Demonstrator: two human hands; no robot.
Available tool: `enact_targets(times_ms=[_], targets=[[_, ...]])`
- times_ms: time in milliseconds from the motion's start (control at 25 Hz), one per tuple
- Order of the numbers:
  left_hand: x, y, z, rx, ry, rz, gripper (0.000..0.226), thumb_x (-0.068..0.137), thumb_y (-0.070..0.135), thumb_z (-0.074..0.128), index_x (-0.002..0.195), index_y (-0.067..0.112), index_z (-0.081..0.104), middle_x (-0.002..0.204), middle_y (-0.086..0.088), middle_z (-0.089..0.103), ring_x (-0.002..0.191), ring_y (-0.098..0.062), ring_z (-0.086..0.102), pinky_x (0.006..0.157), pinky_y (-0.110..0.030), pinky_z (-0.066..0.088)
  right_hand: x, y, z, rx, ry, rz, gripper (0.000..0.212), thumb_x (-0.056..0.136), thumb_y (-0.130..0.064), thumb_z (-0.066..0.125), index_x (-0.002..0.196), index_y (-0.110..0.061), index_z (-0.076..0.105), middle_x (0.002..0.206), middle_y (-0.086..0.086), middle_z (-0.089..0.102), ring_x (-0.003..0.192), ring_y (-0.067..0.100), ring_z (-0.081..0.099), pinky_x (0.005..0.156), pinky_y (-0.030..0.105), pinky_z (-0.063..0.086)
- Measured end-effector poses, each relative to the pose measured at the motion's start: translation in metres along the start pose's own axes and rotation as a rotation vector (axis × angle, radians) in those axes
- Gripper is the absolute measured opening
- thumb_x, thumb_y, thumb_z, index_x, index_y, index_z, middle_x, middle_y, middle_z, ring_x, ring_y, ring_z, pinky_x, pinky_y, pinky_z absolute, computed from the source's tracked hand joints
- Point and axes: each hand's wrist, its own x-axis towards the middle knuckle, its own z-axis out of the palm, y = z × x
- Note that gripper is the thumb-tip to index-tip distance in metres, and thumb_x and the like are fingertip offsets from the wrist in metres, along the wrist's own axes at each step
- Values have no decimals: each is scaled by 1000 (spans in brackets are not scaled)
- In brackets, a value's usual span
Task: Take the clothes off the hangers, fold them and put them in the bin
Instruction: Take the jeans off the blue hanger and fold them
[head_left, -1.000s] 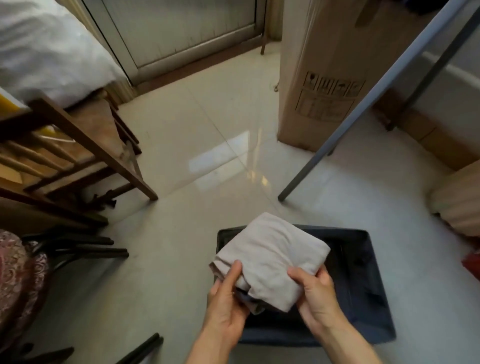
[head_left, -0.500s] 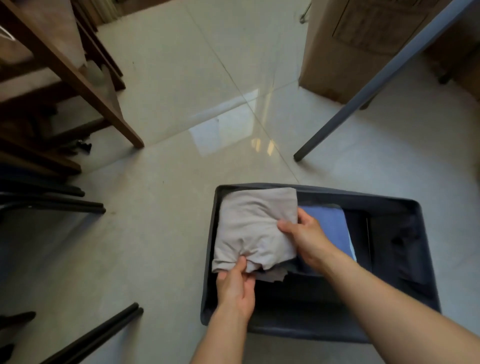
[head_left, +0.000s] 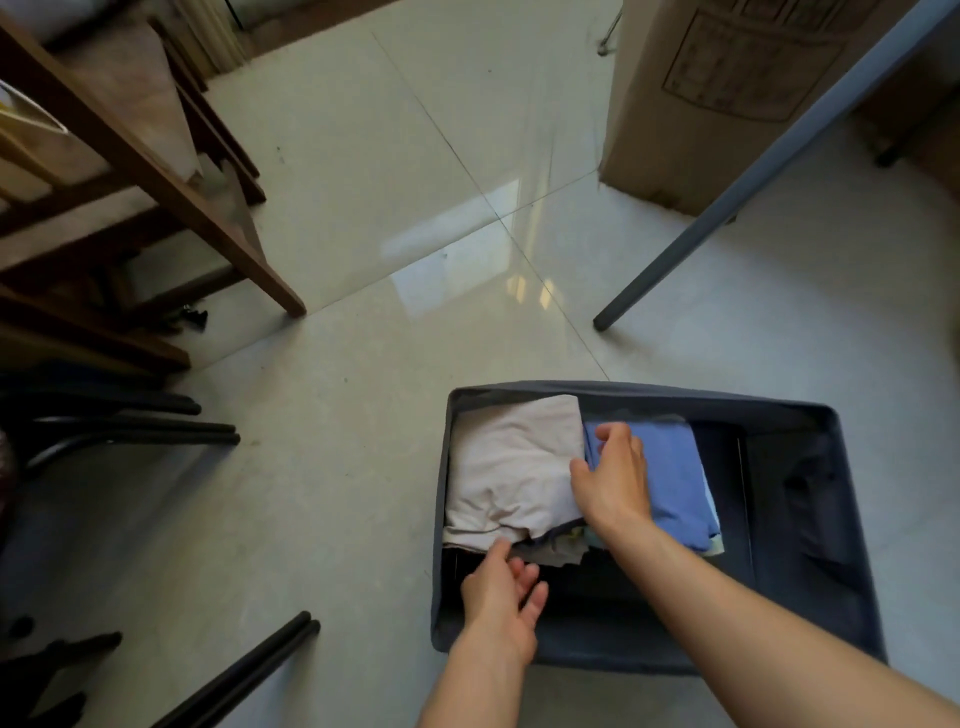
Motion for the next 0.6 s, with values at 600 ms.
enact_targets(times_ms=[600], targets=[[-333, 75, 45, 91, -437, 224, 20, 98, 16, 52, 81, 8, 58, 76, -2, 59, 67, -12, 57, 62, -26, 48, -188, -122, -249, 805, -110, 34, 20, 100, -11, 45, 109, -3, 61, 81, 10, 64, 60, 14, 60, 54, 22, 50]])
